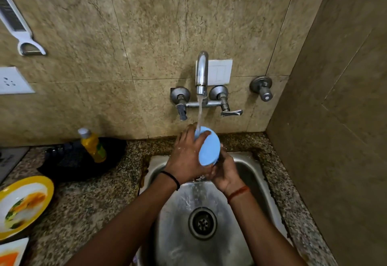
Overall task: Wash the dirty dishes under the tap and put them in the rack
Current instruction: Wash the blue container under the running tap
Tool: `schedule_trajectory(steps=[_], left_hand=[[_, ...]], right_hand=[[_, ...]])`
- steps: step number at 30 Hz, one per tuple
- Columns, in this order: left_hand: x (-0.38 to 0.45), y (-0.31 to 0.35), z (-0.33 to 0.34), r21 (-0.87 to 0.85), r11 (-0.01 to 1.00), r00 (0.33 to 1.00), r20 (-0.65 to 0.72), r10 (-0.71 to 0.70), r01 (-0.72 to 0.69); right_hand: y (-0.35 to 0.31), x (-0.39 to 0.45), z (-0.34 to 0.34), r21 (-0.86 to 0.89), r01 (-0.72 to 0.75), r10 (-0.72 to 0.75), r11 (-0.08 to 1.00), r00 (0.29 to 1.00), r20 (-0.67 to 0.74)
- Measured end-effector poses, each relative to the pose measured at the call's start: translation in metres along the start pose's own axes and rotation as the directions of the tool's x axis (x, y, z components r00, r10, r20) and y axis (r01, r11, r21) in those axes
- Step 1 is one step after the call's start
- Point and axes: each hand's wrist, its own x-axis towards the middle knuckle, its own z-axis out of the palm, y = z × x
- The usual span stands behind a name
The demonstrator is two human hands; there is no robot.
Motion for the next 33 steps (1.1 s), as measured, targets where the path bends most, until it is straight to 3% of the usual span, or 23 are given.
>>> schedule_trajectory(steps=[2, 3, 4, 6, 7, 8, 11, 14, 16, 18, 20, 21, 22, 24, 26, 28, 30, 31, 33], left_hand=[[-0.001, -0.009, -0.001, -0.254, 0.951, 0.981, 0.125, -0.151, 0.179], [-0.002, -0.011, -0.003, -0.394, 0.874, 0.954, 0.206, -0.219, 0.285], [-0.003, -0.009, -0.007, -0.522, 0.750, 0.909, 0.316, -0.272, 0.406], [-0.003, -0.003, -0.015, -0.679, 0.395, 0.785, 0.539, -0.306, 0.620], [-0.002, -0.001, -0.018, -0.694, 0.238, 0.727, 0.595, -0.342, 0.680], [0.000, -0.001, -0.022, -0.681, 0.155, 0.676, 0.621, -0.396, 0.716], [0.004, -0.012, -0.027, -0.589, 0.091, 0.555, 0.683, -0.475, 0.803], [0.000, -0.024, -0.026, -0.530, 0.058, 0.497, 0.745, -0.446, 0.846], [-0.004, -0.027, -0.023, -0.506, -0.008, 0.453, 0.779, -0.433, 0.862], [-0.007, -0.027, -0.017, -0.495, -0.153, 0.402, 0.821, -0.405, 0.855], [-0.011, -0.027, -0.010, -0.503, -0.211, 0.380, 0.816, -0.436, 0.838], [-0.013, -0.026, -0.007, -0.506, -0.197, 0.375, 0.803, -0.464, 0.840], [-0.014, -0.024, -0.003, -0.518, -0.172, 0.383, 0.783, -0.491, 0.838], [-0.015, -0.021, 0.000, -0.572, -0.136, 0.424, 0.727, -0.540, 0.809], [-0.014, -0.022, 0.001, -0.614, -0.142, 0.440, 0.689, -0.576, 0.776], [-0.015, -0.026, 0.001, -0.625, -0.173, 0.433, 0.689, -0.580, 0.761], [-0.020, -0.031, -0.002, -0.613, -0.207, 0.421, 0.713, -0.560, 0.763], [-0.025, -0.034, -0.004, -0.606, -0.236, 0.417, 0.732, -0.539, 0.759], [-0.036, -0.041, -0.006, -0.586, -0.317, 0.399, 0.774, -0.491, 0.746]], right_hand=[[-0.003, -0.001, 0.001, -0.008, 0.060, -0.060, 0.998, 0.998, 0.022], [-0.003, -0.001, 0.001, -0.076, 0.112, -0.111, 0.991, 0.994, 0.010], [-0.001, 0.001, 0.001, -0.195, 0.166, -0.173, 0.967, 0.985, -0.019], [0.002, 0.001, 0.003, -0.505, 0.268, -0.338, 0.820, 0.940, -0.050], [0.004, 0.000, 0.003, -0.640, 0.331, -0.432, 0.693, 0.902, -0.001], [0.007, -0.002, 0.001, -0.739, 0.398, -0.499, 0.543, 0.861, 0.097], [0.011, -0.011, -0.010, -0.857, 0.515, -0.491, 0.027, 0.753, 0.437], [0.012, -0.021, -0.021, -0.685, 0.568, -0.372, -0.457, 0.578, 0.727], [0.010, -0.029, -0.020, -0.560, 0.570, -0.302, -0.601, 0.486, 0.820], [0.006, -0.034, -0.017, -0.561, 0.580, -0.254, -0.591, 0.526, 0.812], [0.003, -0.032, -0.016, -0.688, 0.572, -0.236, -0.447, 0.666, 0.707], [0.003, -0.030, -0.014, -0.785, 0.552, -0.226, -0.281, 0.757, 0.613], [0.003, -0.027, -0.010, -0.858, 0.511, -0.191, -0.051, 0.839, 0.510], [0.002, -0.022, -0.001, -0.833, 0.379, -0.099, 0.403, 0.923, 0.372], [0.002, -0.018, 0.007, -0.698, 0.222, -0.060, 0.681, 0.967, 0.248], [-0.001, -0.015, 0.013, -0.540, 0.127, -0.079, 0.832, 0.991, 0.110], [-0.004, -0.012, 0.013, -0.548, 0.205, -0.220, 0.811, 0.975, 0.040], [-0.005, -0.013, 0.012, -0.641, 0.307, -0.359, 0.704, 0.932, 0.052], [-0.008, -0.020, 0.008, -0.829, 0.477, -0.626, 0.293, 0.751, 0.211]])
